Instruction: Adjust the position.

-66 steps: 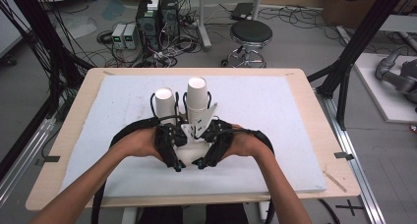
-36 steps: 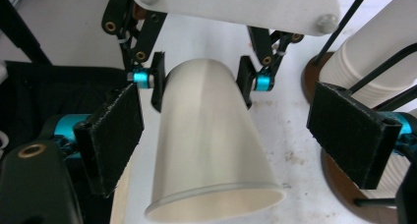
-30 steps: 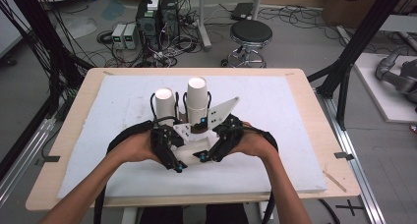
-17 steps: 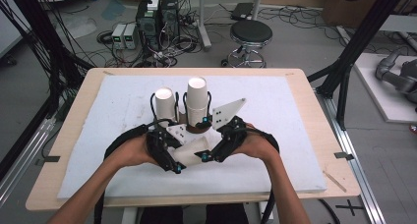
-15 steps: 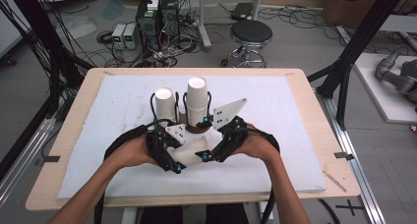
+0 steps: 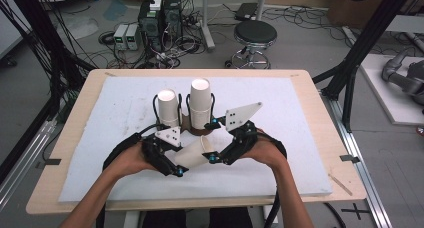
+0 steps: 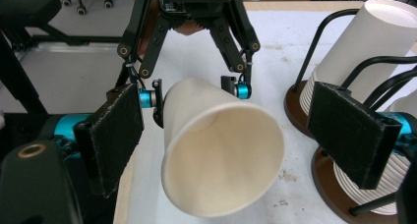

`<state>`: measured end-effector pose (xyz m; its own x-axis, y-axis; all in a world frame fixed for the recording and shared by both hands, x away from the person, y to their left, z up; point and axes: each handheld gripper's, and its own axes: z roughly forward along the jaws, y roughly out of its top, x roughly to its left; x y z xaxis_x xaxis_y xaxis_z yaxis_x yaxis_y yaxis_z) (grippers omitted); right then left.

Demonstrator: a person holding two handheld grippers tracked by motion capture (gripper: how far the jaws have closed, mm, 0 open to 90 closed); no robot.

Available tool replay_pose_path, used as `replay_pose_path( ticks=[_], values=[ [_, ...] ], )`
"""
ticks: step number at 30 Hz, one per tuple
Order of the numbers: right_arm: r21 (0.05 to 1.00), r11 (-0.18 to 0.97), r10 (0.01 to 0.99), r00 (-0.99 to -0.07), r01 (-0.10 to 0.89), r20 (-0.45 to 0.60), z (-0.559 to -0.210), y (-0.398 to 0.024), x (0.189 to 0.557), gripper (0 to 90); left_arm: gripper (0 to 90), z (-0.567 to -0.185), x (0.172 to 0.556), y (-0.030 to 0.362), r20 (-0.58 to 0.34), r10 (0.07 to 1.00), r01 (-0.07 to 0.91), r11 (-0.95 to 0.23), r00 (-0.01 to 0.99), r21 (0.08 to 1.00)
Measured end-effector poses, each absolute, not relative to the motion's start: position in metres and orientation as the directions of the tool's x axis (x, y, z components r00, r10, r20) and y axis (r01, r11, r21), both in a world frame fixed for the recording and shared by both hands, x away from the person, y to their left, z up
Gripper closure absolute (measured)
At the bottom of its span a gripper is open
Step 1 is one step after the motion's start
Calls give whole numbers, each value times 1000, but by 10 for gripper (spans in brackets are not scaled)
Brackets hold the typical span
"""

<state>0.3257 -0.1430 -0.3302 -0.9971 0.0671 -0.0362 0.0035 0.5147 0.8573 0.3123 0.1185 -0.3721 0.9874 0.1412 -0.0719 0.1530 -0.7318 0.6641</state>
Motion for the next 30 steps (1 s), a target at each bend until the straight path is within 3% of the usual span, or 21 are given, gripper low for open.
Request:
replay_pose_path(
  ticks=[11,15,22,30],
  values=[
    [909,415,94,-996,35,-4,-338,-154,326,147,344,-386,314,131,-66,149,143,-588,987,796],
    [922,383,107,-994,61,21,-341,-159,326,146,344,-390,315,133,-102,140,160,-506,985,847],
    [956,281,124,-991,79,45,-349,-171,326,146,344,-392,316,137,-118,154,174,-433,981,885],
    [959,265,130,-989,101,69,-357,-174,327,146,344,-392,315,139,-115,149,160,-336,982,928]
  ],
)
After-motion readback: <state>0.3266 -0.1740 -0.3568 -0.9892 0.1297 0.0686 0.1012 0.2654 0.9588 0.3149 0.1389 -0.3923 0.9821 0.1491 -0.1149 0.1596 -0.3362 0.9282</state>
